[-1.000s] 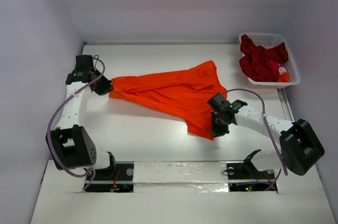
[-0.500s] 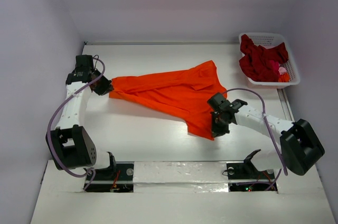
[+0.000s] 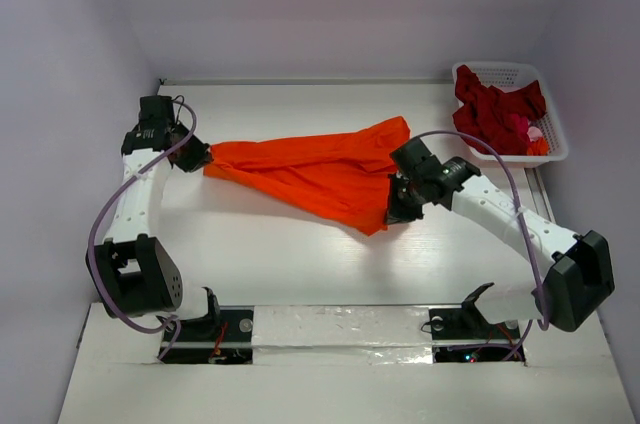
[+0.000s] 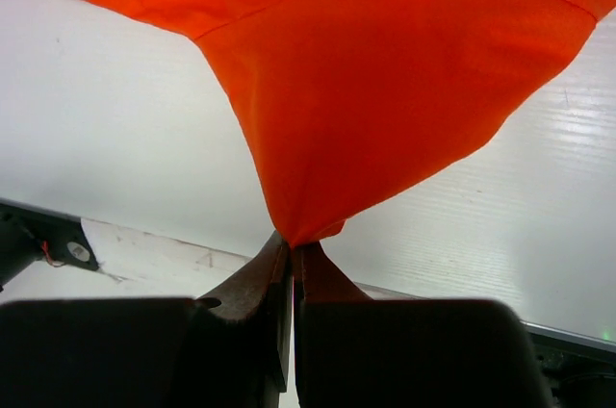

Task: Fold and stack the t-shirts
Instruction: Grap the side of the flattened tshirt closest away from the robot with both arms, then fold the other side of the tshirt into a rectangle

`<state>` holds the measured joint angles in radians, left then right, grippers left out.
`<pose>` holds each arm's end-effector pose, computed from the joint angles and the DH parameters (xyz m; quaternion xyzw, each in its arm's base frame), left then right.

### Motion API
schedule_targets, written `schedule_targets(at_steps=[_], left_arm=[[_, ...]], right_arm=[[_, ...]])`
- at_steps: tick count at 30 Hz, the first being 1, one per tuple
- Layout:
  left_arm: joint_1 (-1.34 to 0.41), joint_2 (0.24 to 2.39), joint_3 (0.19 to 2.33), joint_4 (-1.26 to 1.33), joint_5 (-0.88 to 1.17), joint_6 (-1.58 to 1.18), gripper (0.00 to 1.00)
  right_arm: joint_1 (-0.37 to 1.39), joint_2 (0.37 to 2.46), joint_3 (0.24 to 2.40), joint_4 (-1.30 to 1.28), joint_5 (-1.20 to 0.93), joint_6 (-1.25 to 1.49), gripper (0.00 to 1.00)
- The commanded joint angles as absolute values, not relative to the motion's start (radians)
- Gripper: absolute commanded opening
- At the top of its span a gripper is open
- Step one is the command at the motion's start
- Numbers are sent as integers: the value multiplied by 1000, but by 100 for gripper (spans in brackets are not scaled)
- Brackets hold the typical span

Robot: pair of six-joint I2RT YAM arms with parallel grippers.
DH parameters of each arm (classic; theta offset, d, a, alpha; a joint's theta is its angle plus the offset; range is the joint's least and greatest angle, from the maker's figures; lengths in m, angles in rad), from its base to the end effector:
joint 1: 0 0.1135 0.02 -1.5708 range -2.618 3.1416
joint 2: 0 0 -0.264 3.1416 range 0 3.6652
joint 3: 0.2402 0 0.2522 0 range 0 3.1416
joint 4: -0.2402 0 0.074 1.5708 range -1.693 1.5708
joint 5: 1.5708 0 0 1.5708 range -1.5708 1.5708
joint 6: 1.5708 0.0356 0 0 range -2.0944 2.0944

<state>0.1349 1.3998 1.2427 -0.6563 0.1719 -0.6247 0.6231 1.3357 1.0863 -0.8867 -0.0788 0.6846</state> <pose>0.2994 0.0345 0.3153 -0.3137 0.8715 -0.1667 0.3380 0.2069 0.1521 0.2686 0.0215 0.9755 0.1616 0.1476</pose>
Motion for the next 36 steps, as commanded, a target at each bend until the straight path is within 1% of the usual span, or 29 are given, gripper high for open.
schedule_targets(at_steps=[1,10,17,26,36], left_arm=[[133,1399,1292,-666,160,-607,0],[133,1399,1284,-657,161,-611,0],[133,1422,1272,-638,164,-612,0],[133,1450,1285,-624,172,-612,0],[133,1462,1278,-620,166,-609,0]], right_arm=[[630,1347,1141,-931,-98,675,0],[630,1365,1164,-923,-89,686,0],[589,1420,1160,-870,-110,677,0],[456,1489,1210,-850,-127,615,0],[387,1568,1278,-844,-144,569,0]])
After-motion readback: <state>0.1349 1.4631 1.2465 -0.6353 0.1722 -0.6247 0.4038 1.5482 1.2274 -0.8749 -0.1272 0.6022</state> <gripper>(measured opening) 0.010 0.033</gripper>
